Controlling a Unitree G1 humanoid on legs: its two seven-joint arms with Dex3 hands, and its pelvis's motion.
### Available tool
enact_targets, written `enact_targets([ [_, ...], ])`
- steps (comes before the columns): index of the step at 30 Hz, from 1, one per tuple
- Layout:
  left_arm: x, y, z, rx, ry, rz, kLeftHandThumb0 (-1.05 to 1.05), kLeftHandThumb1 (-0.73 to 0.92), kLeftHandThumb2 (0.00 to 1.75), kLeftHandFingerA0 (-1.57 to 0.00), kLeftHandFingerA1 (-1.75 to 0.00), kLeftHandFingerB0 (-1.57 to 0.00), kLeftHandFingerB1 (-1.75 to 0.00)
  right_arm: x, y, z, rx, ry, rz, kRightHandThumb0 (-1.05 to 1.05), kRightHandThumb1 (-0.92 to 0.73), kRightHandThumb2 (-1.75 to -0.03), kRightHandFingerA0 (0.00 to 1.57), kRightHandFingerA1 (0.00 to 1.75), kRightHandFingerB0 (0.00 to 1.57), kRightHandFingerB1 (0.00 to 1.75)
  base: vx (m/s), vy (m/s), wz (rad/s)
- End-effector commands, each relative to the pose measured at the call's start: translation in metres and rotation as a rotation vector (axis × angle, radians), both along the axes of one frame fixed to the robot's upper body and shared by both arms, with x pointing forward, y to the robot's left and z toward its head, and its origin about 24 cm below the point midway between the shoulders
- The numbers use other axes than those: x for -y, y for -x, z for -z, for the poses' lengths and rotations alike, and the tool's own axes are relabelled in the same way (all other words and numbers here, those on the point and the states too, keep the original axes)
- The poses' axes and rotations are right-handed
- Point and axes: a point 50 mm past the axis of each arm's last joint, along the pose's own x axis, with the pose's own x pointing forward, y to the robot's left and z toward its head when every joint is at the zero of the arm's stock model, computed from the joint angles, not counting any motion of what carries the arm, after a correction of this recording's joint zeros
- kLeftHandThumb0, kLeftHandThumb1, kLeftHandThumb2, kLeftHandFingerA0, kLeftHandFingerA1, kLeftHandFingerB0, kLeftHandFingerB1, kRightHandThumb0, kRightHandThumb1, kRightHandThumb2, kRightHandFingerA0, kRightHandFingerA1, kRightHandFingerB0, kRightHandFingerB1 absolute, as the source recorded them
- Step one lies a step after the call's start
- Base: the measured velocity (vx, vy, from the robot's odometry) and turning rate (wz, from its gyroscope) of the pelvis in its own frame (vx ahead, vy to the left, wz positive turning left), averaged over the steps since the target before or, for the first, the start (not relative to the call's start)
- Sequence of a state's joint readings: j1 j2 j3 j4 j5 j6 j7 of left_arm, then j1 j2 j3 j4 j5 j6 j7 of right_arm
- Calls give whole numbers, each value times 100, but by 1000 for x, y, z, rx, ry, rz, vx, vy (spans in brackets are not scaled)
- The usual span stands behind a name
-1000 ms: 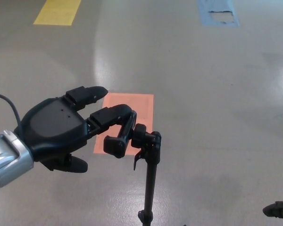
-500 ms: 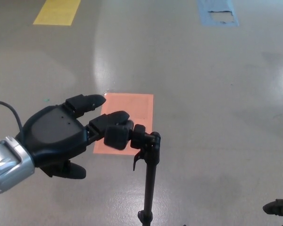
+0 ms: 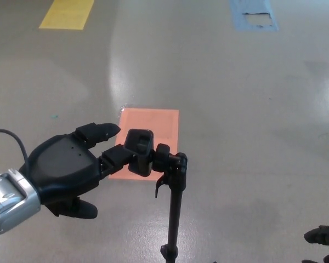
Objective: The robot uses its left hand to grab the top of a phone stand kept on the floor and tilt it upwards to adjust its angle
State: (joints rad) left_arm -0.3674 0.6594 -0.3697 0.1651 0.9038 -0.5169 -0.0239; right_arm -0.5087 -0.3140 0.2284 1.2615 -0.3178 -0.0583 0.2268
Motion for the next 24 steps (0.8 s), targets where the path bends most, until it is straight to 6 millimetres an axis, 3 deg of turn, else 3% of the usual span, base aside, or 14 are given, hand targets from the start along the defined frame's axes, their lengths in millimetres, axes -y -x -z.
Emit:
enact_targets([
  [1,-3,1,8,-6,-56,-18,-72,48,87,-1,-22,0,-19,6,-3,-6,1,9,11,-57,-67,-61,19,35,17,28,0,0,0],
  [3,-2,0,8,-4,-52,-18,-72,48,87,-1,-22,0,-19,7,-4,-6,3,9,14,-57,-67,-61,19,35,17,28,0,0,0],
  [4,-2,0,8,-5,-50,-17,-73,61,59,-3,-24,0,-20,6,-4,-6,4,9,12,-56,-68,-61,20,35,17,28,0,0,0],
  [5,-2,1,8,-5,-50,-17,-73,61,59,-3,-24,0,-20,6,-4,-6,5,8,12,-56,-68,-61,20,35,17,28,0,0,0],
  [6,-2,1,9,-4,-54,-17,-72,48,88,-2,-21,0,-19,6,-4,-6,6,9,9,-56,-68,-61,20,36,16,28,0,0,0],
  [7,-2,1,9,-4,-55,-17,-72,48,88,-2,-21,0,-19,6,-4,-6,6,9,9,-56,-68,-61,20,36,16,28,0,0,0],
  [8,-3,0,8,8,-48,-15,-74,61,59,-4,-24,0,-22,6,-6,-8,12,3,17,-55,-68,-61,20,35,16,28,0,0,0],
  [9,-3,-1,7,12,-46,-14,-74,61,59,-4,-24,0,-22,6,-7,-9,13,1,19,-55,-68,-61,20,35,16,28,0,0,0],
  [10,-3,-1,6,14,-46,-13,-74,61,59,-4,-24,0,-20,6,-9,-10,17,6,21,-56,-68,-61,19,35,17,28,0,0,0],
  [11,-3,-2,4,12,-46,-14,-73,48,86,-4,-21,0,-18,6,-10,-12,21,10,21,-56,-67,-61,20,35,17,28,0,0,0],
  [19,-4,0,-3,-62,-114,10,-76,51,89,-7,-21,0,-15,5,-18,-19,44,12,17,-55,-68,-61,20,35,17,28,0,0,0],
  [20,-4,1,-2,-68,-127,15,-77,51,89,-6,-20,0,-15,6,-19,-20,45,15,16,-32,-49,-101,3,49,1,47,0,0,0],
  [24,-6,1,-2,-76,-119,14,-76,51,89,-1,-20,0,-15,5,-18,-19,44,8,15,-33,-49,-101,3,49,0,47,0,0,0],
])
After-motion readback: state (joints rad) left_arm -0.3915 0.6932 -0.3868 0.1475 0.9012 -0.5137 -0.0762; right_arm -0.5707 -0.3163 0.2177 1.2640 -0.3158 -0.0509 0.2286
